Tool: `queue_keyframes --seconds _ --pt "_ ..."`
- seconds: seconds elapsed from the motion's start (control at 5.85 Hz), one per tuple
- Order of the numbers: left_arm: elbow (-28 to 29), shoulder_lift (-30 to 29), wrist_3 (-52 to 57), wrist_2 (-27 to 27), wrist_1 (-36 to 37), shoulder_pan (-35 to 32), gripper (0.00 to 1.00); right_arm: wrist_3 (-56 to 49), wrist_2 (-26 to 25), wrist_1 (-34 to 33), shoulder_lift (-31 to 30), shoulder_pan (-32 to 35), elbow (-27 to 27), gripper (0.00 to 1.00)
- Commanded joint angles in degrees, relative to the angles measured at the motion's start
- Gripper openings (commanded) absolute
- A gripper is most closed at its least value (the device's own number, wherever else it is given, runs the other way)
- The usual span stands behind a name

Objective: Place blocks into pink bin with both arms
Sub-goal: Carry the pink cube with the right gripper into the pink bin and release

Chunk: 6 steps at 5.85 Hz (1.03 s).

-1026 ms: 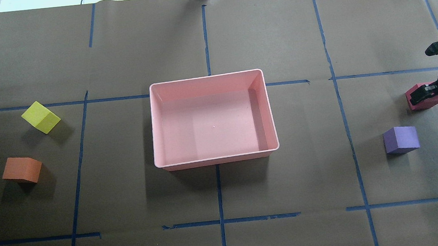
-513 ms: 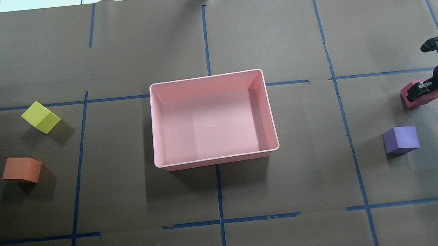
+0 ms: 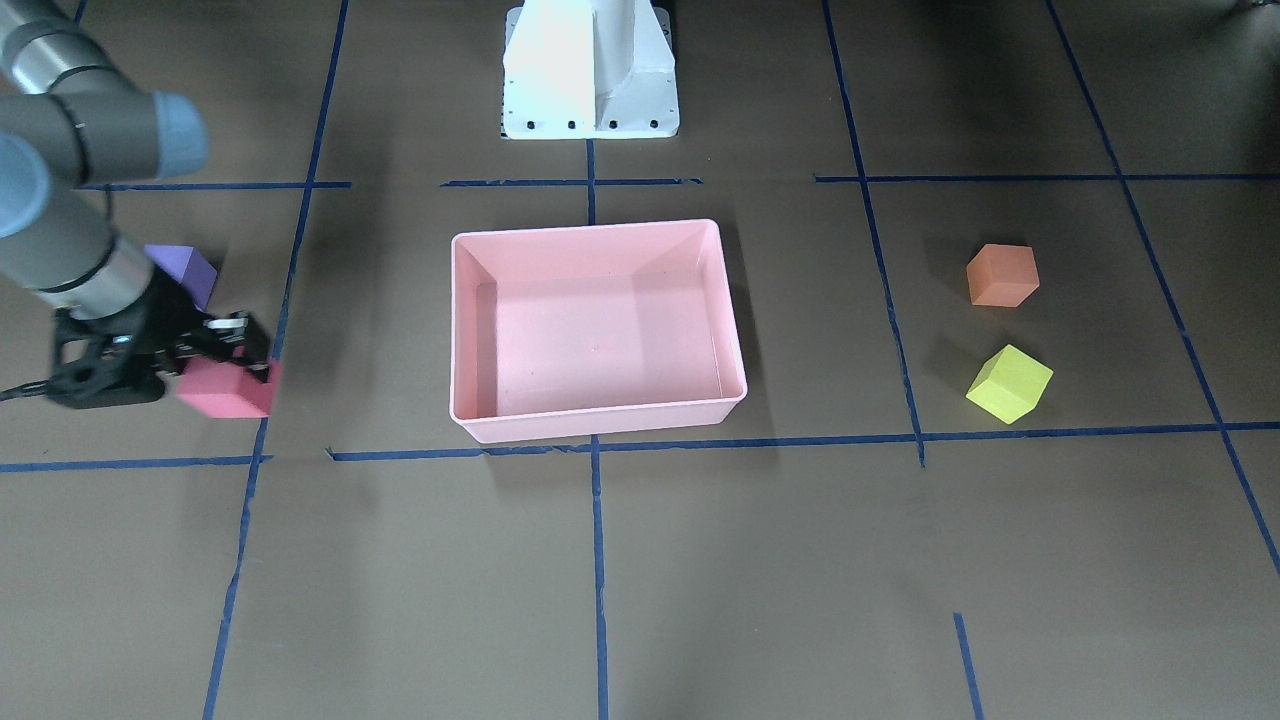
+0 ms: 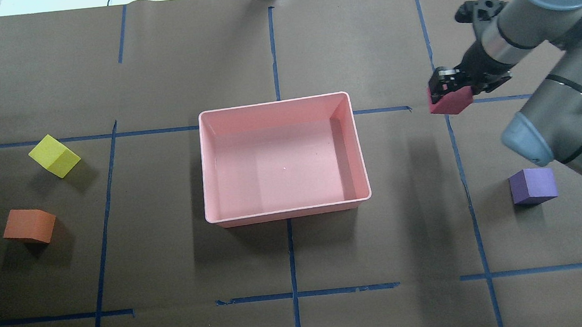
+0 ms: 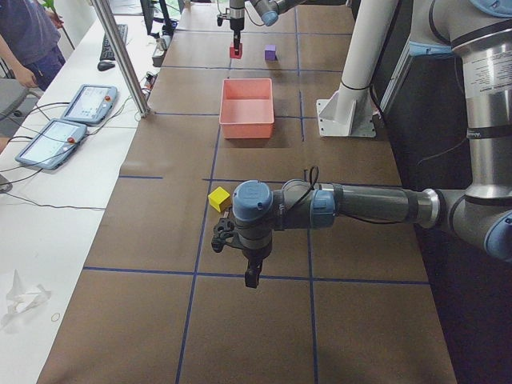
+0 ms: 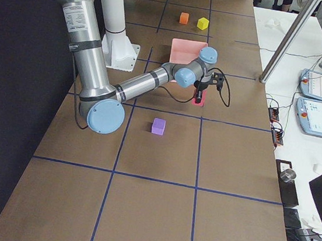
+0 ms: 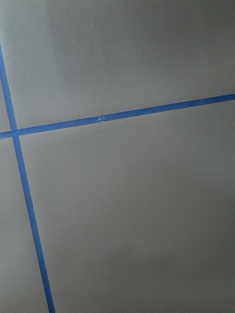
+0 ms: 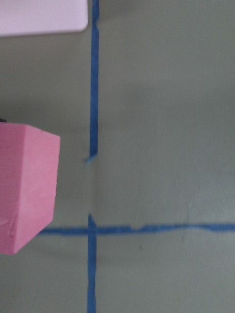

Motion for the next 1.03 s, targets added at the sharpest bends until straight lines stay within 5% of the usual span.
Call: queue_keyframes --seconds 0.0,0.34,0.51,0.68,0.85 --pt "-0.76 -1.82 -0.43 -1.33 -2.26 0.2 1.0 15.04 -7.75 -7.15 11.93 -10.07 0.28 0.37" --pt "0.02 -2.8 -0.34 -2.31 -14.88 0.81 1.0 23.43 -14.78 -12.25 20.3 -18.69 -0.07 0.38" --pt "0.11 -3.67 -0.69 -3.7 -15.81 5.6 1.0 24.24 -16.57 -12.28 20.51 -21.0 0.1 0.81" --pt "0.81 -7.25 -7.05 -4.85 -15.91 7.04 1.0 24.16 -16.94 -12.36 20.51 -21.2 0.71 1.0" --pt "0.91 -9.37 -12.24 -4.68 -18.08 11.84 1.0 23.38 -16.5 -12.36 20.16 -21.03 1.15 1.0"
